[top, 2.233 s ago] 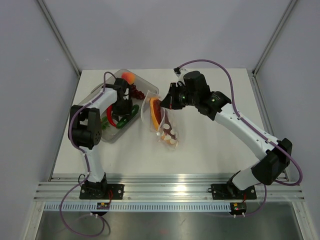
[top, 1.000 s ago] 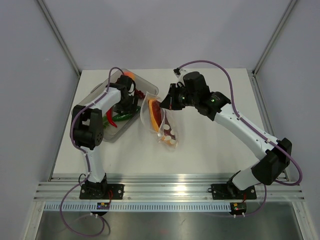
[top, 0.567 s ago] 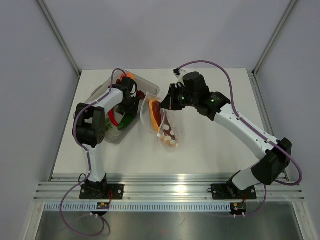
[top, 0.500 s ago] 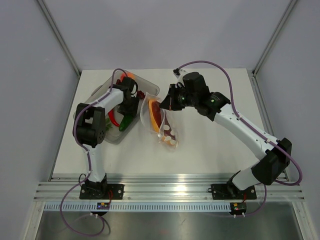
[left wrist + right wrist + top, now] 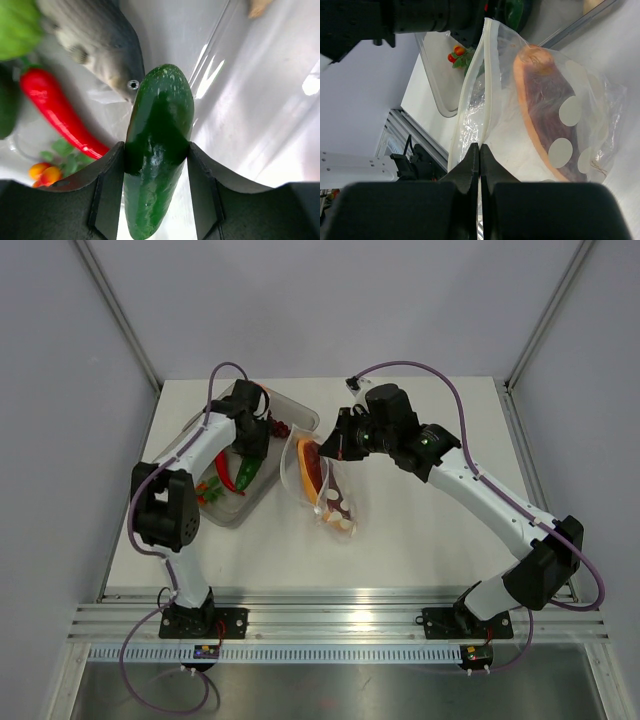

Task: Place the food in the zip-top bag and seal the zipper
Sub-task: Pick up the fake vegetable from the bin, then place the fake vegetable in the zipper food storage bag.

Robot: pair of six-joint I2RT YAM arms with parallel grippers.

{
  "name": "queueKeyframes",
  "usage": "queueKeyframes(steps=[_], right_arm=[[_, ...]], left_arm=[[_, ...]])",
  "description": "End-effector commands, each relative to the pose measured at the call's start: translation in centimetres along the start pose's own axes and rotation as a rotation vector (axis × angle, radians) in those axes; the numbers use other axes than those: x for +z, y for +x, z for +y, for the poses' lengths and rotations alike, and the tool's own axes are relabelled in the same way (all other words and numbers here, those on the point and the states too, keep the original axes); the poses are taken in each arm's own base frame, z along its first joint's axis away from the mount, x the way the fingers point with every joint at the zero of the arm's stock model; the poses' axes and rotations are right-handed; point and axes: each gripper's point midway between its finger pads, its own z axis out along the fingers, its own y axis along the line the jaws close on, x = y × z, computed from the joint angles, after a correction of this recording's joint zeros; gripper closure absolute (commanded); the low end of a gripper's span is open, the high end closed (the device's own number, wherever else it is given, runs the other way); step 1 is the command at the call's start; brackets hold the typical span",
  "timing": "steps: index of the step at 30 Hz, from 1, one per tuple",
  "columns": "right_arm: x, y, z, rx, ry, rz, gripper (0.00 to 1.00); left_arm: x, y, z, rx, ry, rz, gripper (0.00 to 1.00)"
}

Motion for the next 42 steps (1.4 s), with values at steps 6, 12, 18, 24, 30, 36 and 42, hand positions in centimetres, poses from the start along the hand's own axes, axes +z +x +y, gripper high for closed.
queueKeyframes(steps=[6,12,18,24,30,36,42], right_arm=[[-0.9,-1.6,2.6,-0.025,-0.084,-0.062,1.00],[-0.7,-1.7,2.8,-0.024,-0.095,-0.063,1.00],[-0.6,-1.7,2.9,-0.020,-0.091,-0.066,1.00],[-0.6,-2.4,2.6,0.030,-0.069,-0.120,1.00],[0.2,-3.2,2.9,0.159,-0.094,-0.170,1.00],[1.1,-3.1,4.1,0.209,-0.165,-0.156,1.00],[1.1,-3.7,5.1,0.232,-0.214,-0.170,1.00]], left_arm=[[-10.7,-6.7,-0.4,-0.072,0.064,-0.328,1.00],[-19.8,-9.8,-4.4,-0.130,0.348,-0.640,1.00],[-24.4,-9.5,-7.6,-0.244,0.613,-0.746,1.00],[-28.1,-7.6,-9.2,-0.402,0.814,-0.859,1.00],[-27.0,-6.3,-9.1,-0.485,0.830,-0.896,1.00],[-26.0,-6.4,-9.3,-0.501,0.817,-0.892,1.00],[-23.3,-5.6,-9.7,-0.508,0.779,-0.870,1.00]])
